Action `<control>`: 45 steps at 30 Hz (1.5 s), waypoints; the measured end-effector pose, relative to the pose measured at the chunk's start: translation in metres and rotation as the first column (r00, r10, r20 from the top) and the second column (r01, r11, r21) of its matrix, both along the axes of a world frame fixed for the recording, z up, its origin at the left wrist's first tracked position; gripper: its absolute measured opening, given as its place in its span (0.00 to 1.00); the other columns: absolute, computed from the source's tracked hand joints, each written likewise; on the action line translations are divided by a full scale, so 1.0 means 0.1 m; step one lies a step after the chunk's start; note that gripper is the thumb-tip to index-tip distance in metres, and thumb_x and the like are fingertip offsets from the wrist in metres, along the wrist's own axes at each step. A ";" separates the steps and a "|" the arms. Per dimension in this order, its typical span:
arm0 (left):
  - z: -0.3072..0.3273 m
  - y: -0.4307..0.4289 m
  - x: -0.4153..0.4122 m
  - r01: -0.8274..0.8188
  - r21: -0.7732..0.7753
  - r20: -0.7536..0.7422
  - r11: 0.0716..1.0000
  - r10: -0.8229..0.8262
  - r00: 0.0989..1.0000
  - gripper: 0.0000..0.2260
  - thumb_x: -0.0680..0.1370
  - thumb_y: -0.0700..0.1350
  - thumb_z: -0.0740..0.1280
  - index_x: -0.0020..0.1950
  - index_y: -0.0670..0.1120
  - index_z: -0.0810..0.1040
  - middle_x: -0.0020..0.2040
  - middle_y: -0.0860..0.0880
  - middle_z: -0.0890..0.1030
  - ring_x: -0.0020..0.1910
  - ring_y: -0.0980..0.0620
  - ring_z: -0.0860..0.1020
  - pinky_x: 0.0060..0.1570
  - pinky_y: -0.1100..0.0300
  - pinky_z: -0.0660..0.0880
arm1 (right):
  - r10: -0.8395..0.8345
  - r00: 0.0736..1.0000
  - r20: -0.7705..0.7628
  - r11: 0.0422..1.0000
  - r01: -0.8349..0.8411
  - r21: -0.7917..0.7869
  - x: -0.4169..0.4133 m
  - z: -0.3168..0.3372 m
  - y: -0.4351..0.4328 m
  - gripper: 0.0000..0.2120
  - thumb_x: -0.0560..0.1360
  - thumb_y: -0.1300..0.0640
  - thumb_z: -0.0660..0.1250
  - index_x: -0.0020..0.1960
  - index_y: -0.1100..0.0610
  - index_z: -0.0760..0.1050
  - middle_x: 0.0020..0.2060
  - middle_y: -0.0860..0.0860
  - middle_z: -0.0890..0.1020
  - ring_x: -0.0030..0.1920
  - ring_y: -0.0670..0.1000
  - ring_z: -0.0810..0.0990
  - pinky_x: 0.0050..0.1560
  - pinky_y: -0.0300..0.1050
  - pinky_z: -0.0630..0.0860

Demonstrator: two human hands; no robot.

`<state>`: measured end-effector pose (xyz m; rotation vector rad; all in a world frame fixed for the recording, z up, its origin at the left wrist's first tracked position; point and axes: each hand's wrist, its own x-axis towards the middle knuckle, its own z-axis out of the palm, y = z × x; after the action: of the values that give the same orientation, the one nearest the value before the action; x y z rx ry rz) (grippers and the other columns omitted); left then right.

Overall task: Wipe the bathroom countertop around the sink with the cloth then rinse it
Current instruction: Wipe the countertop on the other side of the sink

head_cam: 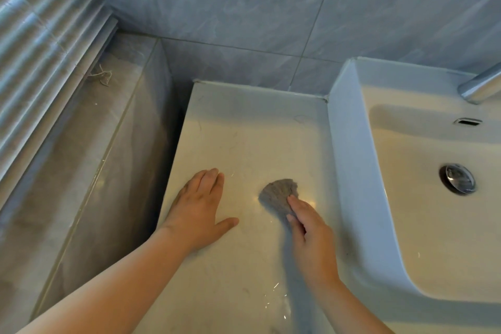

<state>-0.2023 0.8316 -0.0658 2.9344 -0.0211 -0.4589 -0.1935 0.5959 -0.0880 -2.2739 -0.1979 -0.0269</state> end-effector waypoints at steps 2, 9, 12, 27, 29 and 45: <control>0.02 0.00 -0.01 -0.014 -0.058 0.009 0.998 0.015 1.000 0.42 0.75 0.68 0.53 0.77 0.44 0.42 0.78 0.47 0.44 0.76 0.48 0.42 0.75 0.55 0.46 | -0.085 0.996 0.005 0.995 0.084 0.059 0.18 0.12 -0.07 0.15 0.78 0.61 0.64 0.64 0.55 0.76 0.60 0.46 0.78 0.61 0.45 0.77 0.62 0.35 0.68; 0.08 0.02 -0.31 -0.076 -0.173 0.148 0.982 0.102 0.984 0.34 0.77 0.63 0.54 0.76 0.42 0.56 0.75 0.46 0.60 0.74 0.48 0.56 0.73 0.57 0.53 | -0.197 0.976 0.093 0.950 0.213 -0.229 0.80 -0.02 -0.15 0.17 0.78 0.64 0.60 0.67 0.63 0.71 0.66 0.57 0.75 0.68 0.56 0.70 0.69 0.42 0.61; 0.05 0.08 -0.48 -0.098 -0.149 0.144 0.984 0.120 0.982 0.36 0.75 0.64 0.48 0.74 0.41 0.61 0.73 0.45 0.65 0.72 0.46 0.61 0.71 0.54 0.58 | -0.218 0.972 0.088 0.956 0.231 -0.178 0.72 -0.14 -0.11 0.17 0.78 0.64 0.61 0.67 0.64 0.72 0.66 0.57 0.74 0.68 0.56 0.71 0.69 0.43 0.62; -0.05 0.10 -0.78 -0.207 -0.164 0.086 0.964 0.223 0.971 0.40 0.72 0.67 0.43 0.76 0.43 0.58 0.77 0.48 0.55 0.76 0.49 0.51 0.72 0.58 0.50 | 0.043 0.998 -0.042 0.975 -0.033 0.218 0.31 0.16 0.19 0.16 0.76 0.65 0.66 0.62 0.53 0.77 0.56 0.44 0.80 0.56 0.34 0.76 0.59 0.26 0.68; -0.05 0.10 -0.78 -0.215 -0.185 0.084 0.959 0.233 0.969 0.40 0.71 0.68 0.43 0.76 0.44 0.57 0.77 0.49 0.53 0.76 0.51 0.49 0.71 0.60 0.47 | -0.007 0.999 -0.043 0.976 0.017 0.216 0.60 0.24 0.20 0.16 0.76 0.64 0.65 0.63 0.55 0.77 0.57 0.44 0.80 0.57 0.38 0.77 0.59 0.27 0.68; -0.12 0.03 -0.76 -0.295 -0.177 0.114 0.939 0.317 0.941 0.35 0.75 0.65 0.48 0.73 0.43 0.65 0.75 0.48 0.61 0.74 0.49 0.57 0.72 0.51 0.60 | 0.250 0.965 0.073 0.967 -0.253 0.033 0.58 -0.06 0.56 0.12 0.73 0.64 0.70 0.56 0.58 0.81 0.55 0.50 0.82 0.59 0.48 0.77 0.63 0.38 0.67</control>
<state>-0.2783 0.8345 -0.0781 2.7389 0.3616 -0.1912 -0.1353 0.6515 -0.0939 -2.1918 -0.5165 0.0245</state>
